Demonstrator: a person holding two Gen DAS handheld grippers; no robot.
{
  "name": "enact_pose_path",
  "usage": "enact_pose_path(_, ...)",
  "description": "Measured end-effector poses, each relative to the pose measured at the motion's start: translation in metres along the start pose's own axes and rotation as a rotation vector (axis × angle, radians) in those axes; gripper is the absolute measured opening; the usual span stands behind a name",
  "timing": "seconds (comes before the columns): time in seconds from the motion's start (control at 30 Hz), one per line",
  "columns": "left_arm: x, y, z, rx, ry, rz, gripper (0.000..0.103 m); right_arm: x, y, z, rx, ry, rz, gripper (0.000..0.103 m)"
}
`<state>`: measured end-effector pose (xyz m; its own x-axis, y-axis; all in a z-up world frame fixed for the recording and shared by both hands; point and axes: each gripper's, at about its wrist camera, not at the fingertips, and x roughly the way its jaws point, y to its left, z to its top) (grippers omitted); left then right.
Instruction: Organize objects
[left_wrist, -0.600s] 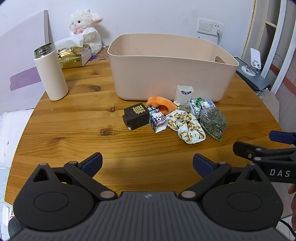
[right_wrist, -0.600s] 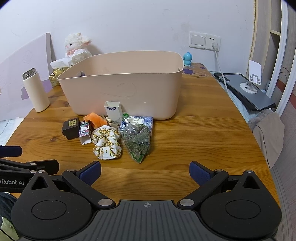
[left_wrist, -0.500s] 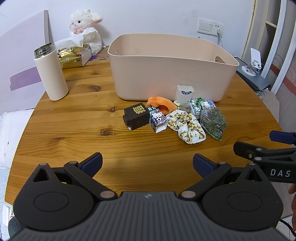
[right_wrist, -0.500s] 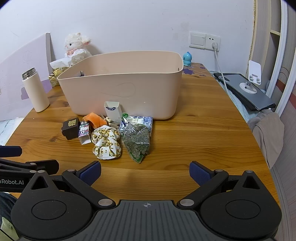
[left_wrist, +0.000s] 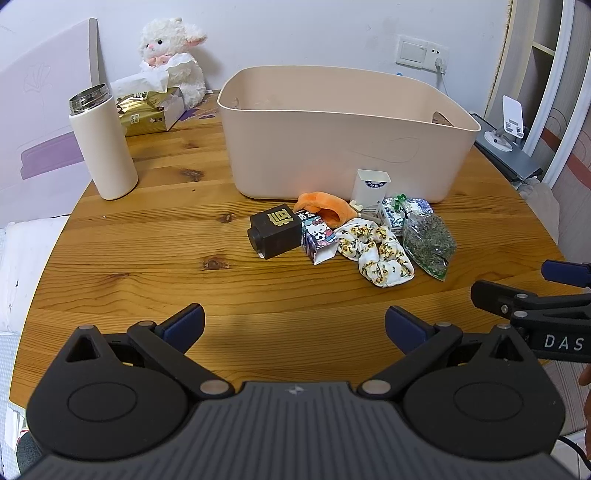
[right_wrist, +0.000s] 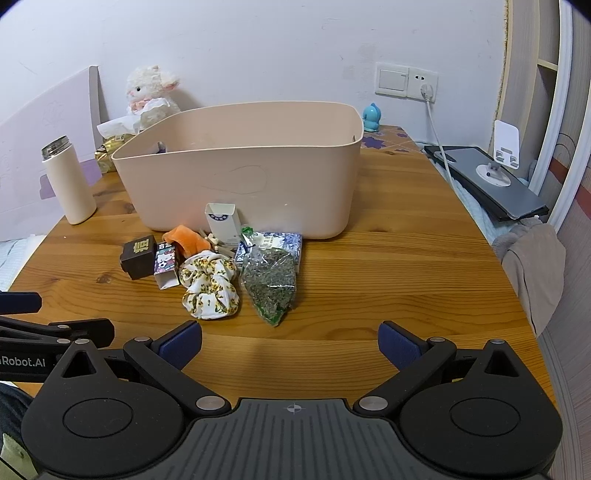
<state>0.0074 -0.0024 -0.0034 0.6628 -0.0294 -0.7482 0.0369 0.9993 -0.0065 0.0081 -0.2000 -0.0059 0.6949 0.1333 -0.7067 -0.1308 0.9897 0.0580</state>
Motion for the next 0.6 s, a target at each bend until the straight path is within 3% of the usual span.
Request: enact_pose_path(0.6, 0.005, 0.01, 0.002, 0.0, -0.001, 0.011, 0.103, 0.003, -0.006, 0.002, 0.008, -0.005, 0.004, 0.103)
